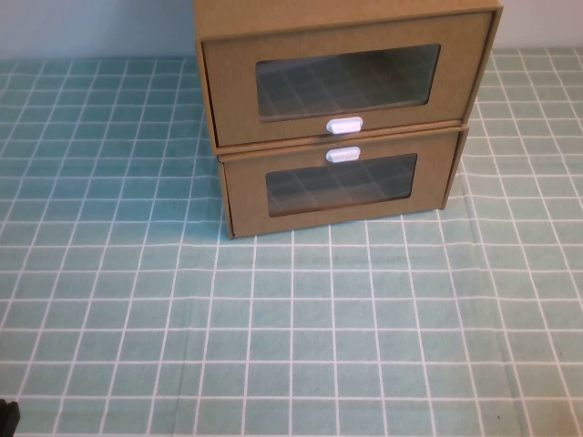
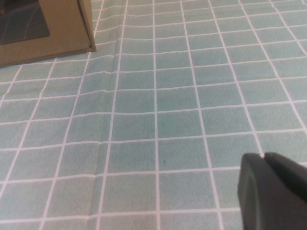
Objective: Open the shoe box
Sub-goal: 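Pull the top drawer of the cardboard box fully open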
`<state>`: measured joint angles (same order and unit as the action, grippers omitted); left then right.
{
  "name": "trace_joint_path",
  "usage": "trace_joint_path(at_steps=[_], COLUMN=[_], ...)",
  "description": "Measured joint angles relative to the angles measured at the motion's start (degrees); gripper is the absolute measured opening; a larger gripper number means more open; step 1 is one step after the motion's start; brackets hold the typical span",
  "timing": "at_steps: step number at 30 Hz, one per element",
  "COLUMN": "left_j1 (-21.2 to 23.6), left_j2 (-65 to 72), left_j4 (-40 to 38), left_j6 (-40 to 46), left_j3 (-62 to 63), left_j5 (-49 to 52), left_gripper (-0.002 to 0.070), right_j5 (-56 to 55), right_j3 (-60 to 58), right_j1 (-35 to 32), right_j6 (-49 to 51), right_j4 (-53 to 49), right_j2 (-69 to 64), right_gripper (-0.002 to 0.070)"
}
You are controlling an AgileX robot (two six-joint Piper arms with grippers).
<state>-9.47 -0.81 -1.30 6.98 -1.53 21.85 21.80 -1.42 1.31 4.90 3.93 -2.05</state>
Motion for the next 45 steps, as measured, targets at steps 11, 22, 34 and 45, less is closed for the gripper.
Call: trace_joint_path(at_steps=[11, 22, 34, 45], left_j1=[-1.34, -1.44, -1.44, -1.44], left_j2=[0.0, 0.0, 0.0, 0.0], left_j4=[0.0, 0.0, 0.0, 0.0], left_j6=[0.0, 0.0, 0.0, 0.0], left_j3=[0.0, 0.0, 0.0, 0.0], left_j5=[0.0, 0.0, 0.0, 0.0], left_gripper=[-0.0004, -0.0004, -0.0004, -0.0004], right_j5=[0.0, 0.0, 0.0, 0.0], right_j3=[0.0, 0.0, 0.0, 0.0], right_j1=[0.0, 0.0, 0.0, 0.0], right_j6=[0.0, 0.0, 0.0, 0.0], right_j4=[0.0, 0.0, 0.0, 0.0], right_j2=[0.0, 0.0, 0.0, 0.0], right_gripper=[-0.0013, -0.0014, -0.0014, -0.0013])
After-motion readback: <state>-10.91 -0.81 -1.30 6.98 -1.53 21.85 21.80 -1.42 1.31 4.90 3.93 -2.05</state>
